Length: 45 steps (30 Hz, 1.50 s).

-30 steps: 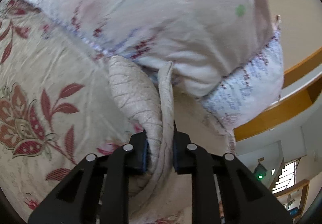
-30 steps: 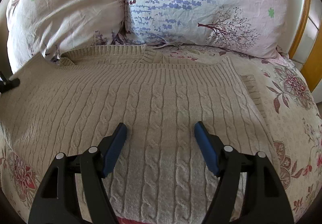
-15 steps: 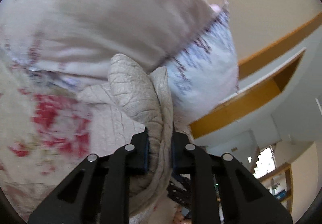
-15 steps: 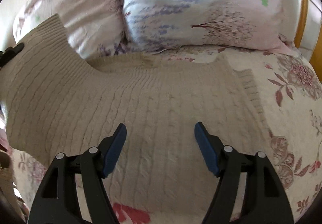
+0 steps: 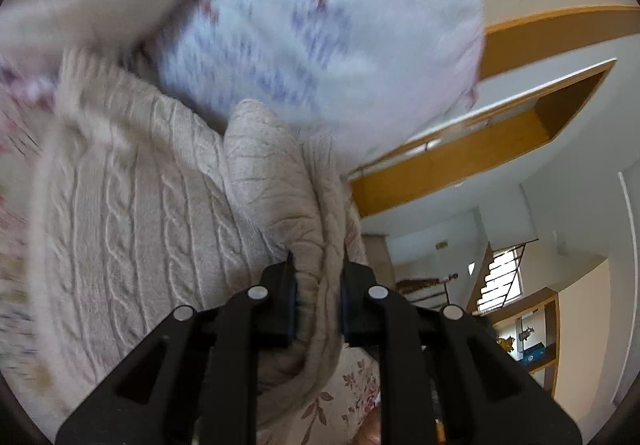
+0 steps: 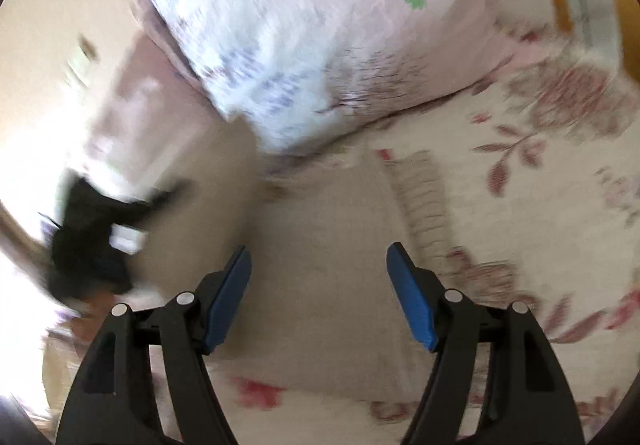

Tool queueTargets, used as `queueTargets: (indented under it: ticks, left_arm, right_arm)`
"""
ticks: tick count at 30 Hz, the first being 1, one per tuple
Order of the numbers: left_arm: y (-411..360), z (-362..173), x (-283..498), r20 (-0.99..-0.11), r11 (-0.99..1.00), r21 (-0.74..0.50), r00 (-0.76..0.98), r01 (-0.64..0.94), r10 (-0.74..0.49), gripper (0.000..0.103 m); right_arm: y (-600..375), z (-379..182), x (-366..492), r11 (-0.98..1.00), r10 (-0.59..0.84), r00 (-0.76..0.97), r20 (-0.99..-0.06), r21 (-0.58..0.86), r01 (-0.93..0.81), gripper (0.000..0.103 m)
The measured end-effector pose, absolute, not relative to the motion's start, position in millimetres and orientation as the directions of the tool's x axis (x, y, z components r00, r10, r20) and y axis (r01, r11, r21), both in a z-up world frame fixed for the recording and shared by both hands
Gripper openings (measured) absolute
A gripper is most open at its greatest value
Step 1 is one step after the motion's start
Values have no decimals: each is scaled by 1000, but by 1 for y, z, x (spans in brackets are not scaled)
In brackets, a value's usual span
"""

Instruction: Fold small clothes

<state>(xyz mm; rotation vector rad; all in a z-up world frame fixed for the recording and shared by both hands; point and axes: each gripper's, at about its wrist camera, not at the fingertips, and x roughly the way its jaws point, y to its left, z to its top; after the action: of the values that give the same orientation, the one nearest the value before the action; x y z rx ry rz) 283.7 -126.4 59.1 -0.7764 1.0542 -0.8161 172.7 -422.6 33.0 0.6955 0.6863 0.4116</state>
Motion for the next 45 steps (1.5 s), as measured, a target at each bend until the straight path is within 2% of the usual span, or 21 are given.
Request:
queueTargets:
  ticks: [3,5,9,11,15,19,22,27,30,31,33,34,35,37,39,45]
  left_arm:
    - [-155,32,288,-462,492,-858,198,145,-864,19]
    - [-160,27,287,-446,470,-872,173,140,-878,24]
    - [-147,42,283,-398,425,-888,169,176,-902,57]
    - [-128,55,278,-393,427,-880,185,210,-901,61]
    - [-91,75,264,-467,536,-797,277,278,-840,65]
    - [-52,73,259,-558,658,-713,372,241,-742,65]
    - [-32,65,257,-613,719,-670,409,184,-676,65]
    - [-30,47,263,-650,741,-653,386,155,-654,65]
    - [-31,37,261,-663,747,-646,368,157,-651,65]
    - [-32,36,259,-667,749,-642,361,163,-651,65]
    - [-38,33,257,-674,753,-635,354,171,-649,66]
    - [-40,32,256,-678,757,-629,352,177,-645,66]
    - [-43,31,254,-680,759,-625,353,180,-643,67]
    - [-46,30,251,-686,769,-611,357,191,-634,67]
    - [-49,32,247,-688,774,-601,364,199,-628,71]
    - [-57,34,244,-692,774,-597,352,212,-630,71]
  right_arm:
    - [-431,18,189,583,656,640,-400,807,-93,72]
    - [-431,12,198,544,692,605,-395,836,-76,72]
    - [-434,0,219,486,743,534,-403,874,-16,72]
    - [-436,-7,226,446,774,498,-392,895,12,72]
    - [-439,-20,239,349,820,458,-343,934,74,73]
    - [-445,-21,248,297,834,457,-308,950,97,74]
    - [-445,-19,258,319,826,452,-337,940,119,74]
    - [-445,-14,272,406,793,444,-417,905,124,74]
    - [-439,-12,275,462,764,453,-460,879,115,67]
    - [-436,-11,276,487,749,456,-480,866,111,61]
    - [-431,-9,277,535,720,462,-517,838,106,50]
    - [-429,-9,276,565,701,464,-541,819,102,40]
    - [-428,-8,275,593,680,473,-560,800,96,27]
    - [-426,-2,272,635,647,501,-576,770,65,19]
    - [-421,12,266,700,593,547,-591,714,12,16]
    - [-406,61,237,858,422,691,-587,505,-95,15]
